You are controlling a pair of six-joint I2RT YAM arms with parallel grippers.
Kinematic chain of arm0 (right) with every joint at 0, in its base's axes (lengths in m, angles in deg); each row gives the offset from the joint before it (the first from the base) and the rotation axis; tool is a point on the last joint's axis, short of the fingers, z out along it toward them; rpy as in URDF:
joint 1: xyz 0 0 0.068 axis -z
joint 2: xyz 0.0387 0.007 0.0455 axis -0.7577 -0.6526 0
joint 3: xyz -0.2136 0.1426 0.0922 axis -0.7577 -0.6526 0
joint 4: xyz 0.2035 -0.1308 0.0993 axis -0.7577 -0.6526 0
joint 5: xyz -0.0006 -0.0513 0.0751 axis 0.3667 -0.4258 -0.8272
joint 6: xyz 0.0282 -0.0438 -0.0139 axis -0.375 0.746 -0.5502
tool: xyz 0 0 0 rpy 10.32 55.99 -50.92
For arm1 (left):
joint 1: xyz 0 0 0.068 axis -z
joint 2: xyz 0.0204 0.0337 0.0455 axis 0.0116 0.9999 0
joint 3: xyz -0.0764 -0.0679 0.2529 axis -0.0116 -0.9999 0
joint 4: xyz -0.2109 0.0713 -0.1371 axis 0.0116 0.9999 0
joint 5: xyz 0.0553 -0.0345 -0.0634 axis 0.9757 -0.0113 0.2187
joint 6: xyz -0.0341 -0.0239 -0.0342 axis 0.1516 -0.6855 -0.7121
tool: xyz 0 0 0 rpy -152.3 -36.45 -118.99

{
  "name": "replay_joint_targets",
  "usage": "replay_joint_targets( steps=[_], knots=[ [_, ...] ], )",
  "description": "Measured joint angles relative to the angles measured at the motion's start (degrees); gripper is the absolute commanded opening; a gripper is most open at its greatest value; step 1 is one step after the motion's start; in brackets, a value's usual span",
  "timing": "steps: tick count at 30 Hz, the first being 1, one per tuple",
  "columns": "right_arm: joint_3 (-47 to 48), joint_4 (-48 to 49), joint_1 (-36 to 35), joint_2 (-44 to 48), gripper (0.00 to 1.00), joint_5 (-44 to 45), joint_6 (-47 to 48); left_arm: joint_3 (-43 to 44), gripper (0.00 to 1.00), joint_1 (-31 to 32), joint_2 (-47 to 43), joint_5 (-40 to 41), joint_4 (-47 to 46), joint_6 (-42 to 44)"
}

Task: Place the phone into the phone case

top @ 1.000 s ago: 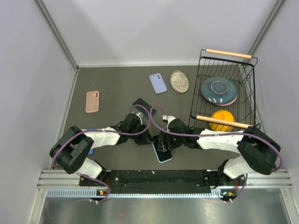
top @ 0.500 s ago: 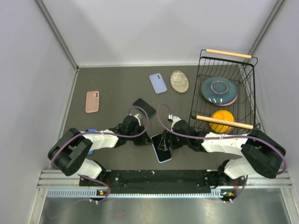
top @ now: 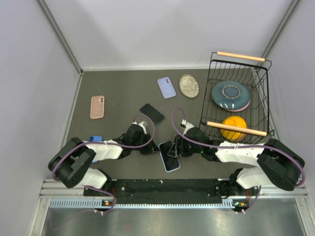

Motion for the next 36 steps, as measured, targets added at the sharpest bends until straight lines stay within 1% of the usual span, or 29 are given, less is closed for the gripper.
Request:
replay_joint_targets(
  steps=[6, 7, 9, 13, 18, 19, 21, 22, 24, 25, 27, 28, 29, 31, 33, 34, 36],
  knots=[
    [-0.9, 2.4, 0.4, 0.0, 0.52, -1.6, -1.4, -1.1, 0.17, 0.0, -1.4, -0.1, 0.3, 0.0],
    [-0.9, 3.1, 0.4, 0.0, 0.49, -2.0, -1.6, -1.3, 0.17, 0.1, -1.8, -0.1, 0.5, 0.0],
    [-0.9, 4.9, 0.4, 0.0, 0.48, -2.9, -2.1, -1.6, 0.17, 0.2, -2.2, -0.3, 1.2, 0.0],
    [-0.9, 7.4, 0.4, 0.0, 0.47, -4.4, -2.6, -2.2, 0.17, 0.2, -2.8, -0.7, 1.6, 0.0],
    [-0.7, 6.9, 0.4, 0.0, 0.47, -4.2, -2.8, -2.4, 0.17, 0.2, -3.1, -0.9, 1.8, 0.0],
    [-0.7, 6.6, 0.4, 0.0, 0.46, -4.0, -2.8, -2.4, 0.17, 0.3, -3.2, -0.9, 1.9, 0.0],
    [-0.7, 6.0, 0.4, 0.0, 0.39, -3.6, -2.7, -2.6, 0.17, 0.3, -3.5, -0.9, 1.9, 0.0],
    [-0.7, 5.7, 0.4, 0.0, 0.31, -3.3, -2.6, -2.7, 0.17, 0.4, -3.6, -0.9, 2.0, 0.0],
    [-0.7, 5.0, 0.4, 0.0, 0.23, -3.0, -2.3, -2.8, 0.17, 0.4, -3.8, -0.9, 2.0, 0.0],
    [-0.7, 4.7, 0.4, 0.0, 0.16, -2.9, -2.2, -2.8, 0.17, 0.4, -3.9, -0.9, 2.2, 0.0],
    [-0.6, 4.4, 0.4, 0.0, 0.09, -2.7, -2.5, -2.9, 0.18, 0.4, -4.1, -1.0, 2.6, 0.0],
    [-0.4, 4.0, 0.4, 0.0, 0.02, -2.6, -2.5, -2.9, 0.19, 0.4, -4.2, -1.1, 2.7, 0.0],
    [-0.3, 3.8, 0.4, 0.0, 0.00, -2.6, -2.4, -2.9, 0.20, 0.4, -4.3, -1.1, 2.9, 0.0],
    [-0.3, 3.6, 0.4, 0.0, 0.00, -2.6, -2.4, -2.9, 0.22, 0.4, -4.5, -1.2, 3.1, 0.0],
    [0.0, 3.4, 0.4, -0.1, 0.00, -3.0, -2.3, -3.0, 0.22, 0.5, -4.7, -1.4, 3.4, -0.1],
    [0.0, 3.5, 0.4, -0.2, 0.10, -3.1, -2.1, -3.0, 0.22, 0.5, -4.8, -1.6, 3.5, -0.1],
    [0.1, 3.8, 0.5, -0.5, 0.22, -3.7, -1.9, -3.1, 0.22, 0.5, -4.9, -1.7, 3.5, -0.1]
  ],
)
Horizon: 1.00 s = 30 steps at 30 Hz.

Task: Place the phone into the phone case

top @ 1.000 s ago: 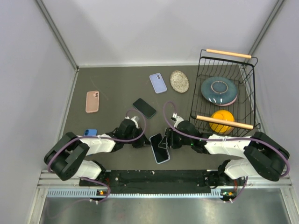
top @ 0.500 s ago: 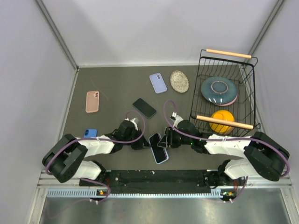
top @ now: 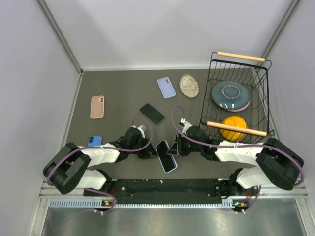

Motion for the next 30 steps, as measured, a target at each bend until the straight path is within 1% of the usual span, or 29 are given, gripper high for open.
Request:
replay_joint_targets(
  steps=[1, 2, 3, 7, 10, 13, 16, 17, 20, 21, 24, 25, 26, 28, 29, 30],
  knots=[
    [0.2, 0.0, 0.0, -0.2, 0.28, -0.2, 0.0, 0.0, 0.23, 0.0, 0.0, -0.1, 0.0, 0.0],
    [0.4, 0.0, 0.1, -0.4, 0.30, -0.5, 0.1, 0.0, 0.23, 0.0, 0.0, -0.1, 0.0, 0.0],
    [0.4, 0.1, 0.1, -0.4, 0.31, -0.8, 0.3, 0.0, 0.23, 0.0, 0.0, -0.2, 0.0, 0.0],
    [0.4, 0.5, 0.1, -0.4, 0.33, -2.0, 0.6, 0.0, 0.29, 0.0, 0.0, -0.5, 0.0, -0.1],
    [0.4, 0.9, 0.1, -0.4, 0.36, -2.4, 0.7, 0.0, 0.30, 0.0, -0.2, -0.9, 0.0, -0.1],
    [0.4, 1.1, 0.1, -0.4, 0.36, -2.8, 0.7, 0.0, 0.31, 0.1, -0.2, -0.9, 0.0, -0.1],
    [0.4, 1.0, 0.1, -0.4, 0.24, -3.0, 1.0, 0.0, 0.31, 0.1, -0.3, -0.9, 0.0, -0.1],
    [0.4, 1.0, 0.1, -0.4, 0.15, -3.0, 1.1, 0.0, 0.32, 0.1, -0.3, -1.0, 0.1, -0.1],
    [0.6, 0.5, 0.1, -0.4, 0.00, -2.9, 0.8, 0.0, 0.34, 0.1, -0.4, -1.2, 0.3, -0.1],
    [0.8, 0.1, 0.1, -0.4, 0.00, -2.9, 0.9, 0.0, 0.40, 0.1, -0.5, -1.3, 0.4, -0.1],
    [1.1, -0.4, 0.1, -0.4, 0.00, -3.0, 1.1, 0.0, 0.49, 0.1, -0.9, -1.9, 0.4, -0.1],
    [1.2, -0.5, 0.1, -0.5, 0.02, -3.0, 1.1, 0.0, 0.50, 0.1, -1.1, -2.0, 0.3, -0.1],
    [1.4, -0.7, 0.1, -0.6, 0.19, -3.1, 1.1, 0.0, 0.50, 0.2, -1.3, -2.3, 0.3, -0.1],
    [2.1, -1.4, 0.1, -1.1, 0.29, -3.5, 1.2, 0.0, 0.49, 0.2, -1.6, -2.4, 0.4, 0.0],
    [2.5, -1.7, 0.1, -1.4, 0.37, -3.7, 1.4, 0.0, 0.49, 0.2, -1.6, -2.4, 0.4, 0.0],
    [2.7, -1.9, 0.1, -1.6, 0.39, -3.8, 1.5, 0.0, 0.49, 0.2, -1.6, -2.5, 0.5, 0.0]
  ],
)
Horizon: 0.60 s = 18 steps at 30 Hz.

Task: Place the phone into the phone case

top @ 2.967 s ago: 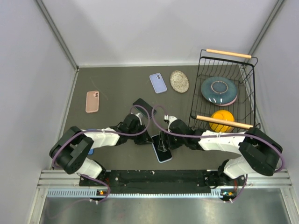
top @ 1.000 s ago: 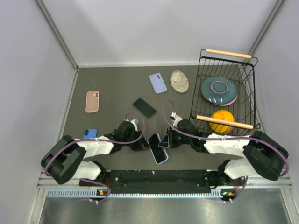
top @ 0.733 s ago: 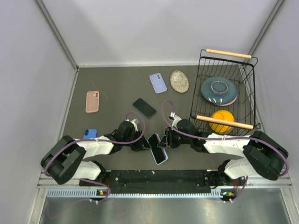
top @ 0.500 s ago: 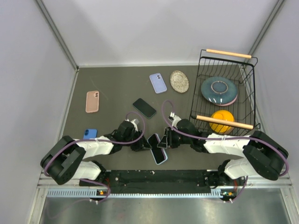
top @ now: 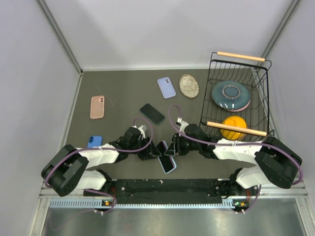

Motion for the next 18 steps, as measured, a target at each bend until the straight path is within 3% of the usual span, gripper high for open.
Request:
replay_joint_targets(
  steps=[5, 10, 18],
  knots=[
    [0.6, 0.1, 0.0, -0.1, 0.47, -1.9, 0.4, 0.0, 0.49, 0.0, 0.0, 0.1, 0.3, 0.2],
    [0.6, 0.3, 0.0, -0.1, 0.47, -2.7, 0.5, 0.1, 0.59, 0.0, -0.1, -0.3, 0.0, 0.3],
    [0.6, 0.9, 0.6, -0.8, 0.35, -4.3, 0.5, 0.3, 0.57, 0.1, -0.7, -0.6, 0.4, 1.3]
  ],
)
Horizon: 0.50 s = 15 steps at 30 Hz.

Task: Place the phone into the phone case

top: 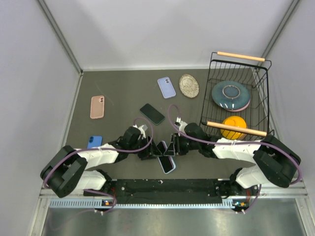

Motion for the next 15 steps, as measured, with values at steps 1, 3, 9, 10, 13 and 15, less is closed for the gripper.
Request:
replay_joint_targets(
  steps=[1, 3, 9, 10, 13, 15],
  knots=[
    [0.0, 0.0, 0.1, -0.1, 0.30, -0.2, 0.0, 0.0, 0.57, 0.0, -0.1, 0.0, 0.2, 0.2],
    [0.0, 0.0, 0.3, -0.4, 0.19, -0.3, 0.1, 0.0, 0.58, 0.0, -0.3, 0.0, 0.6, 0.5],
    [0.0, -0.2, 0.5, -0.5, 0.00, -0.3, 0.2, 1.8, 0.57, 0.0, -0.9, 1.1, 5.4, 2.3],
    [0.0, -0.3, 0.5, -0.5, 0.00, -0.3, 0.3, 2.0, 0.58, 0.0, -1.0, 1.4, 6.1, 2.5],
    [0.1, -1.5, 0.4, -0.5, 0.00, -0.4, 0.9, 2.4, 0.58, 0.1, -1.1, 1.8, 7.1, 3.2],
    [0.8, -3.1, 0.4, -0.5, 0.00, -0.4, 1.2, 2.8, 0.57, 0.2, -1.0, 2.1, 7.6, 3.5]
  ],
)
